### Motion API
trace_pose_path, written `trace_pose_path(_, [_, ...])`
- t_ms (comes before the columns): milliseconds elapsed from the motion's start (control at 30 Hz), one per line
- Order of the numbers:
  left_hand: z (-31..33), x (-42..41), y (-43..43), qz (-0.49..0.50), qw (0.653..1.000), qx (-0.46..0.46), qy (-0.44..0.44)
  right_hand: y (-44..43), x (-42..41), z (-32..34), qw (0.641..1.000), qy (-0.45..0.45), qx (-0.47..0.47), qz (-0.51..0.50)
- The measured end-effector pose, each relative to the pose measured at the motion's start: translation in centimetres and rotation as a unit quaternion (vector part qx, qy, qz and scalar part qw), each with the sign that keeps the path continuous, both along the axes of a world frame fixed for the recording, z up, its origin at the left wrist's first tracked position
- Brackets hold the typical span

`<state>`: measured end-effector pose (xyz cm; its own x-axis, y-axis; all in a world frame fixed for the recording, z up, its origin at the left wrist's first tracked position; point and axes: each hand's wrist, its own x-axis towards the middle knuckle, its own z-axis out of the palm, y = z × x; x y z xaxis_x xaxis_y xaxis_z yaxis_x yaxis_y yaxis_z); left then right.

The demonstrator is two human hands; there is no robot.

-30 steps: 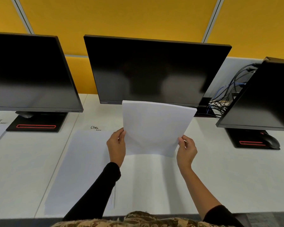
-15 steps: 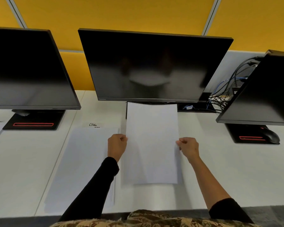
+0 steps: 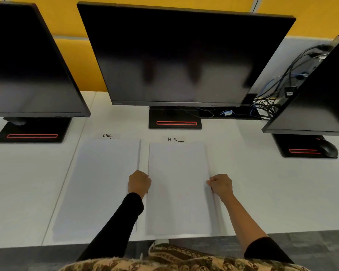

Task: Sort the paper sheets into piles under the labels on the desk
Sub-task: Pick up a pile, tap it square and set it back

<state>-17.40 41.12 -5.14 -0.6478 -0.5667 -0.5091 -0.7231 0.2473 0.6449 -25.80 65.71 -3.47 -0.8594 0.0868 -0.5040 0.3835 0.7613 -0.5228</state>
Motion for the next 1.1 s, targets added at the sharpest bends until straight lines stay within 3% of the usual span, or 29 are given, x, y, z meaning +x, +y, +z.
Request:
trace_pose_path(400, [0.8,-0.2,0.5,-0.043,0.996,-0.081,-0.004,-0.8,0.2,1.1,0.999,0.019,0.002,-0.036])
trace_pose_path(1100, [1.2,-0.5,0.7,-0.045,0.992,-0.113,-0.027,-1.8,-0.1,1.2,0.999,0.012,0.038,-0.036])
